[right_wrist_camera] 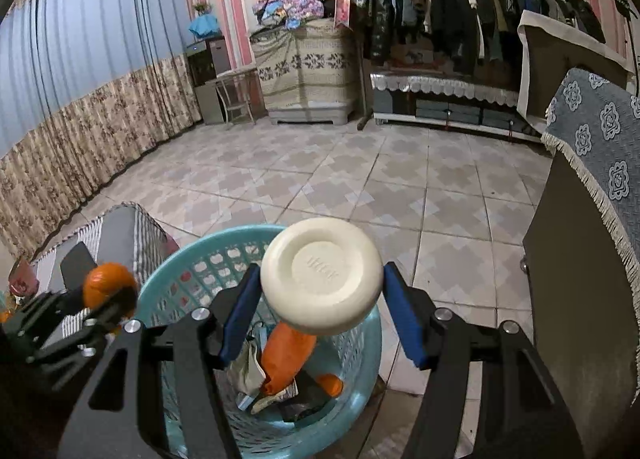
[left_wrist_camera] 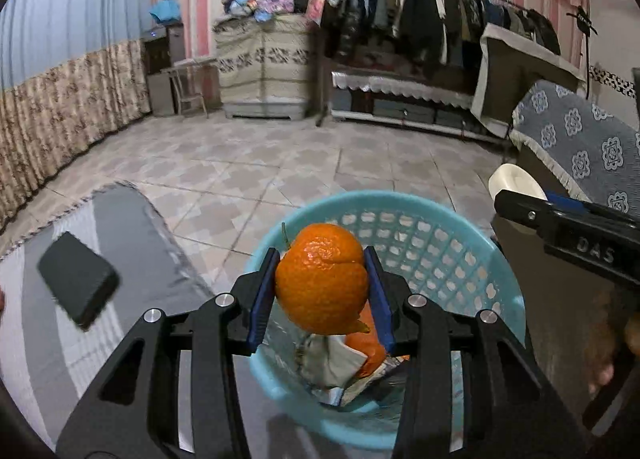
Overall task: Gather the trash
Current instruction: 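Open the left tool to drop the orange while the right releases the soap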
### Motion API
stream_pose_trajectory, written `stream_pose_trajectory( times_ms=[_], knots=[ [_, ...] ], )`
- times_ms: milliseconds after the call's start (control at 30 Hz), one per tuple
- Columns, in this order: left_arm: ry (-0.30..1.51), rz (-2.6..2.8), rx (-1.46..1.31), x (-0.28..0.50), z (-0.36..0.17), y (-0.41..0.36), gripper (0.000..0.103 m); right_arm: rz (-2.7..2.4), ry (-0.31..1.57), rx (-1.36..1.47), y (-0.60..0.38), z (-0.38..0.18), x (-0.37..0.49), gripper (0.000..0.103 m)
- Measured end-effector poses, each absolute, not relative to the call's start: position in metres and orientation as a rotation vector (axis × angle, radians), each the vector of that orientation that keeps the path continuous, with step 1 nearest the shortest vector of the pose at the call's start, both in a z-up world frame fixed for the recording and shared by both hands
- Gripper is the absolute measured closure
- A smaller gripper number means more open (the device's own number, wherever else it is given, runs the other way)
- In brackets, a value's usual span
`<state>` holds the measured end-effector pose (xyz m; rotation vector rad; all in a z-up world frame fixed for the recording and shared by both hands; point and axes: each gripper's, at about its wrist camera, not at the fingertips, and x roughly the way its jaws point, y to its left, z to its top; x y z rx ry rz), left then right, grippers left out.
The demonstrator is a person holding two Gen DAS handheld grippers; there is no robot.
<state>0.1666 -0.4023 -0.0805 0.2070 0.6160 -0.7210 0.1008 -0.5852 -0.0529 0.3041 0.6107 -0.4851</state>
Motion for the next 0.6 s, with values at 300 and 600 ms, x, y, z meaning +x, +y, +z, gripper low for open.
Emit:
stream_pose_trajectory(
  times_ms=[300, 600],
  knots=[
    [0.612, -0.709, 0.216, 0.18, -0.08, -0.413, 0.034, -0.489, 0.639, 0.307, -0.585, -0.059, 0.104, 0.042],
    [0.535, -0.553, 0.173, 0.194, -0.045, -0.357, 0.014, -0.452, 0.642, 0.264, -0.562, -0.058, 0.119, 0.042]
  ],
)
